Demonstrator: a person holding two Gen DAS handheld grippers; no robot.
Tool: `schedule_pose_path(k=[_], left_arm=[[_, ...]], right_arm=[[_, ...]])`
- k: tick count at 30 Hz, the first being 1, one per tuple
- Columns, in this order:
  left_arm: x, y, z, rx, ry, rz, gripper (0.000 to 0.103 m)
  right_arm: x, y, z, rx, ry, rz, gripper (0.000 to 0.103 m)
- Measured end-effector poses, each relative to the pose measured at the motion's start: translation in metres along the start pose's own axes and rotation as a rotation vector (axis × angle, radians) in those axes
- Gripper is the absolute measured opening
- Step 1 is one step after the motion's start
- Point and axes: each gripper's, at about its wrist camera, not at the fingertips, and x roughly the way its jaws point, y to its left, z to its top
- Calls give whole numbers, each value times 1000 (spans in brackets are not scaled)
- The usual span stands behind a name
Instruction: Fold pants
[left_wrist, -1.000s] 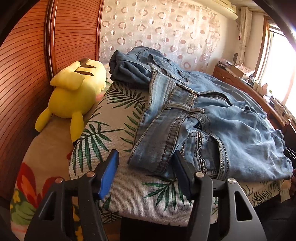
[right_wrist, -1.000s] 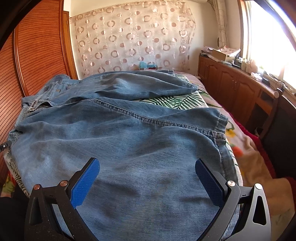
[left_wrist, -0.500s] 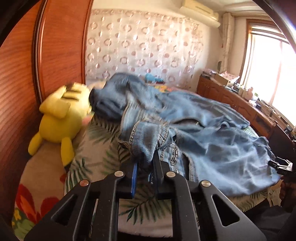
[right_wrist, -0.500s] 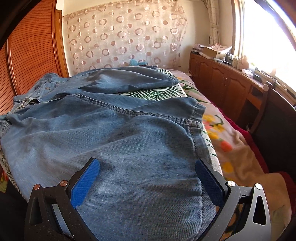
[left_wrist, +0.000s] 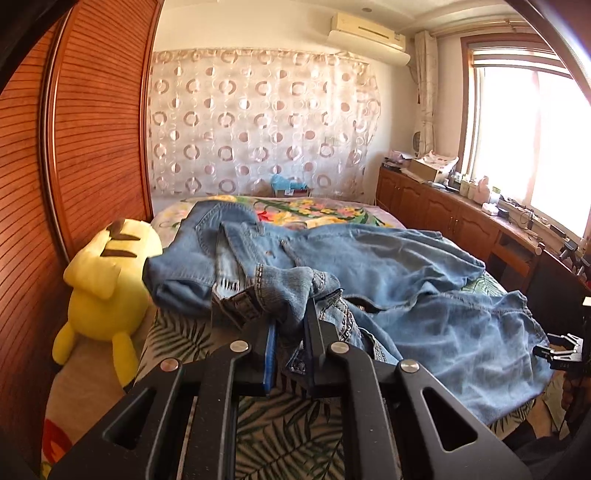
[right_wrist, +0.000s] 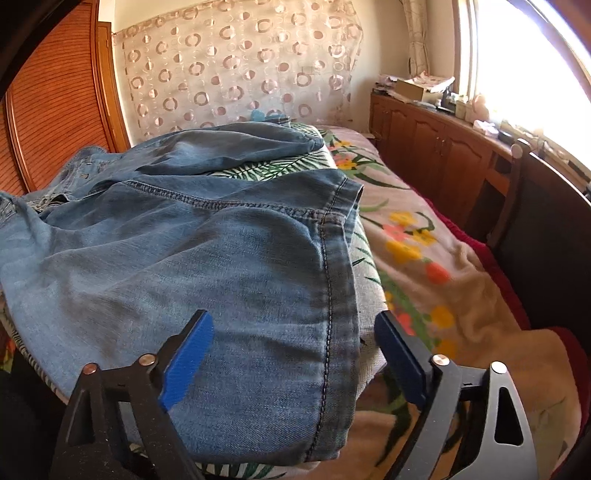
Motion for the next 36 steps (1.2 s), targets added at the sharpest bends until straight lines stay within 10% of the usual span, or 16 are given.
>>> schedule_pose_path(k=[8,13,25,36], left_arm=[[13,-7,24,28,-37,0,13],[21,-6,39,29,-58,1,13],[47,9,76,3,-102,-9,13],[97,19,88,11,-54,1,13]], right_arm=[[-6,-4,3,-48,14,13,52],[-8,-3,11,-72,24,62,10],[-36,-9,97,-141,-149,46,5],[34,8,145,-198,-98,27,5]])
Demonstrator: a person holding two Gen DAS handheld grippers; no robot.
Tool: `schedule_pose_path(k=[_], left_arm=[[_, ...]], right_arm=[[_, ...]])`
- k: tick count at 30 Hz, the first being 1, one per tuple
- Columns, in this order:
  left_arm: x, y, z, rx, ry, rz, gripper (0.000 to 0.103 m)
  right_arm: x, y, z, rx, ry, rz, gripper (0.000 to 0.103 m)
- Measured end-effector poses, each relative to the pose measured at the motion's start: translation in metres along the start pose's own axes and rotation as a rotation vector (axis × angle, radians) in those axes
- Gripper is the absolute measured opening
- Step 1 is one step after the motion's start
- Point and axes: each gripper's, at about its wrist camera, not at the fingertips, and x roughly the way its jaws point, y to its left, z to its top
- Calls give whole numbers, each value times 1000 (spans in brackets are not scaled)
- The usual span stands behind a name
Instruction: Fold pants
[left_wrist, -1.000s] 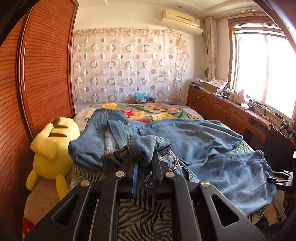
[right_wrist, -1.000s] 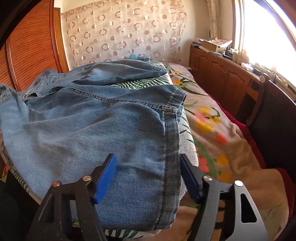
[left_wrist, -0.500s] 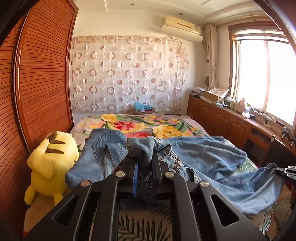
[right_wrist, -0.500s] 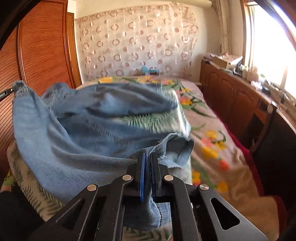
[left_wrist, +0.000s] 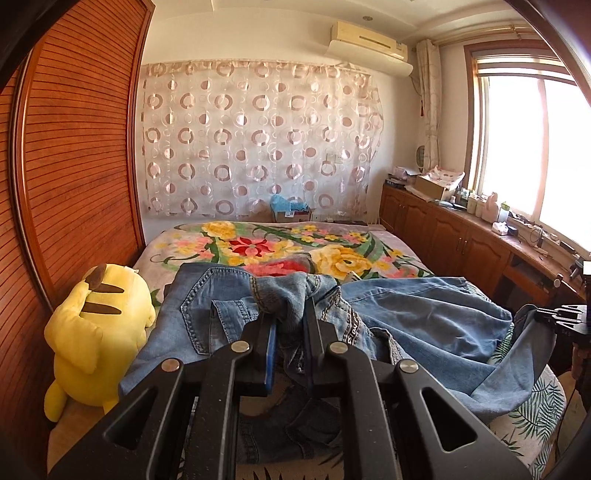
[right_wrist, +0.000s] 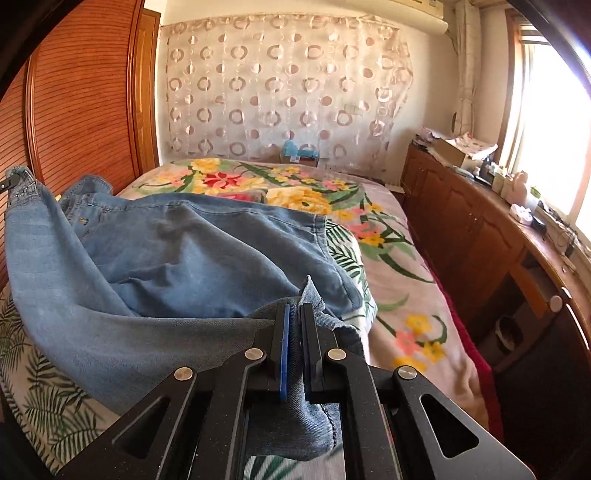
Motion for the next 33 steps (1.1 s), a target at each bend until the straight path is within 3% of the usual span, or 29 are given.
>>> schedule_pose_path(k=[7,13,15,19,22,33], left_arm=[[25,2,-3,8,34,9,13],[35,1,-4,9,51,1,13],[39,-1,-2,11,54,-3,13],[43,-2,-1,15,57,-18,13],[44,-3,-1,22,51,-20,13],[44,-2,-4,4,52,-32,13]], right_arm=[[58,2,20,-18,86,21,5],[84,1,42,-7,121,51,5],[83,1,48,-1,127,39,6],[75,-3,54,53,112,12,36],[59,-8,51,101,82,0,48],[5,3,13,130,143,-6,50]])
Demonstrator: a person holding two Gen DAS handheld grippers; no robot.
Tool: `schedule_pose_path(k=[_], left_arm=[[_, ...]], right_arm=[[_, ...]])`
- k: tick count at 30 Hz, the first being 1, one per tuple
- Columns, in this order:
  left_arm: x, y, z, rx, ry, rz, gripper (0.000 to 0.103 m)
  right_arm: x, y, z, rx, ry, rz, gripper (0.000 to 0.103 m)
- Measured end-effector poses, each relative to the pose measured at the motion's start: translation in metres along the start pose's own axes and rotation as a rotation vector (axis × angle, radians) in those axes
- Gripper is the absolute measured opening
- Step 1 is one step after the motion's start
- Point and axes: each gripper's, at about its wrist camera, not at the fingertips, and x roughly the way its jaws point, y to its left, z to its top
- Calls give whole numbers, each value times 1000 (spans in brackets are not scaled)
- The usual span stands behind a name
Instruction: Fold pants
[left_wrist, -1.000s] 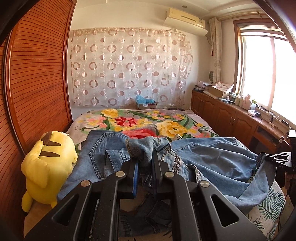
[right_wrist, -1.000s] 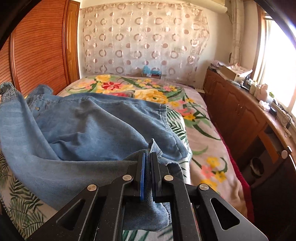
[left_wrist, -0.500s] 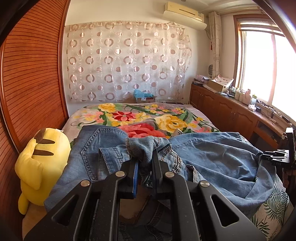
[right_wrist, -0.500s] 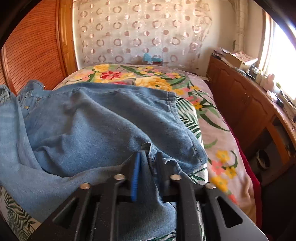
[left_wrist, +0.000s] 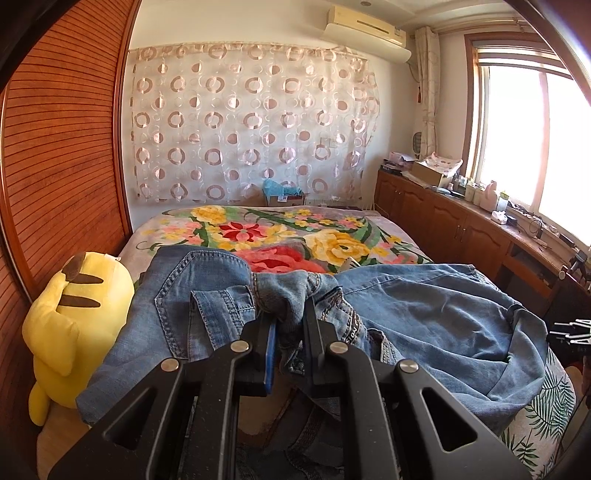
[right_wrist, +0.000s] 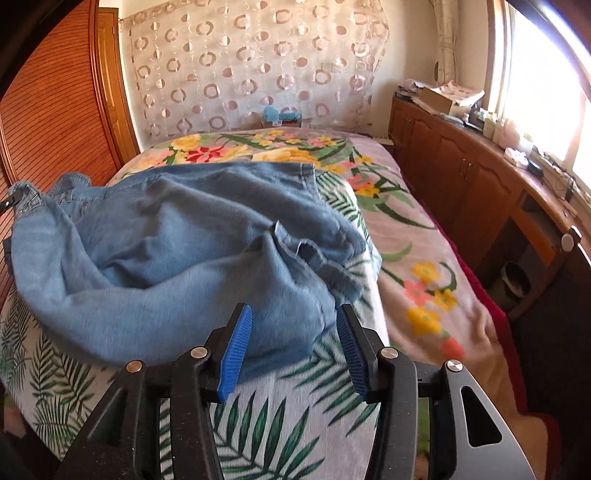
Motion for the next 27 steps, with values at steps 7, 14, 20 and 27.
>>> schedule_pose_path(k=[7,14,20,27], left_arm=[[4,-2,-5,-1,14,5,13],[8,-1,-6,-4,22,4,13],[3,5,1,-28,-16,2,13],[-16,15,16,-73,-107,16,13]], right_arm=[[6,-3,-6,63,40,55,50],[23,-27,6,153,47,111,42],[5,-19,15,99,-43,104,4],[-45,-26,48,53,-241,26,1]])
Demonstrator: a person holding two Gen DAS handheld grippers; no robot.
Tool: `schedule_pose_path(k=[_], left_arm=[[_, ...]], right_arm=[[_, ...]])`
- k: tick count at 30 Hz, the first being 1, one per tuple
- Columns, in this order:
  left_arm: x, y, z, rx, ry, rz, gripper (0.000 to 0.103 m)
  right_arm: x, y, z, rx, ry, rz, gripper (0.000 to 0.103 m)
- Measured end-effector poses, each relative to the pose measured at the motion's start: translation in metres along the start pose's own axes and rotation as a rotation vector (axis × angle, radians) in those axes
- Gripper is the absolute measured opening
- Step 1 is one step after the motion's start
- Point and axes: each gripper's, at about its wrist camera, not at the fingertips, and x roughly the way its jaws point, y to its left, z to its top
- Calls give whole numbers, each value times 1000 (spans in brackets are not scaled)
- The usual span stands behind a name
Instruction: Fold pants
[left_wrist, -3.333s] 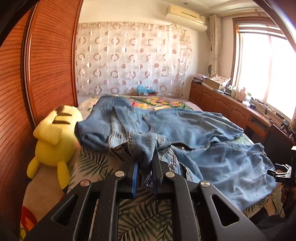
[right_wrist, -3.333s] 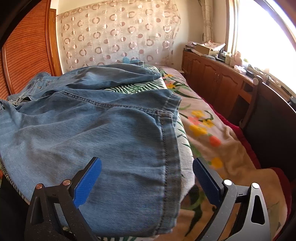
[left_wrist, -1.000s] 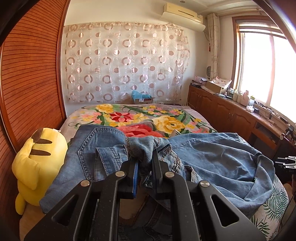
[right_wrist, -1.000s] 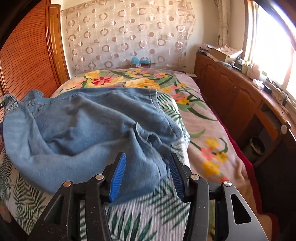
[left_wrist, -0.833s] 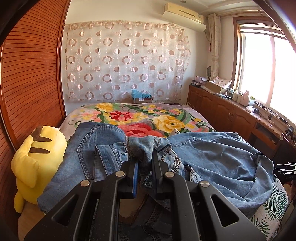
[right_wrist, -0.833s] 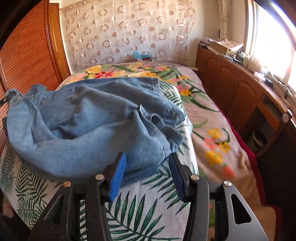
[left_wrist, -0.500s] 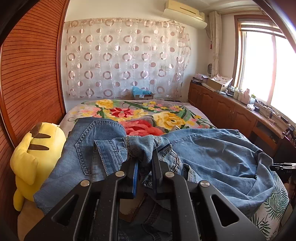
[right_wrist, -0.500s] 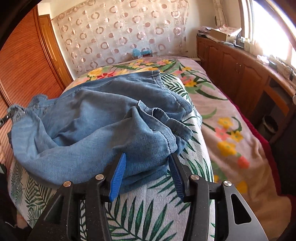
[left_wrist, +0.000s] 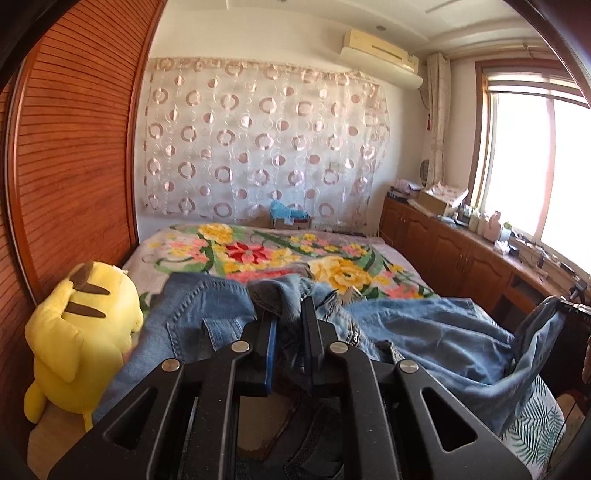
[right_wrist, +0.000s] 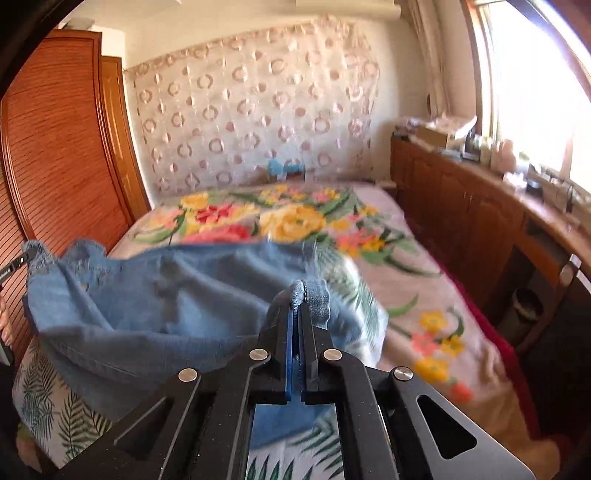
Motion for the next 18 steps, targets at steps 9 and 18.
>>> schedule_pose_path(k=[9,18], left_arm=[[11,13,20,-39,-28,32,13],[55,20,26,-11,39,81,13]], right_arm=[[-15,10,59,-85,-181,-64,1],[53,38,72,-157,-132,-126,1]])
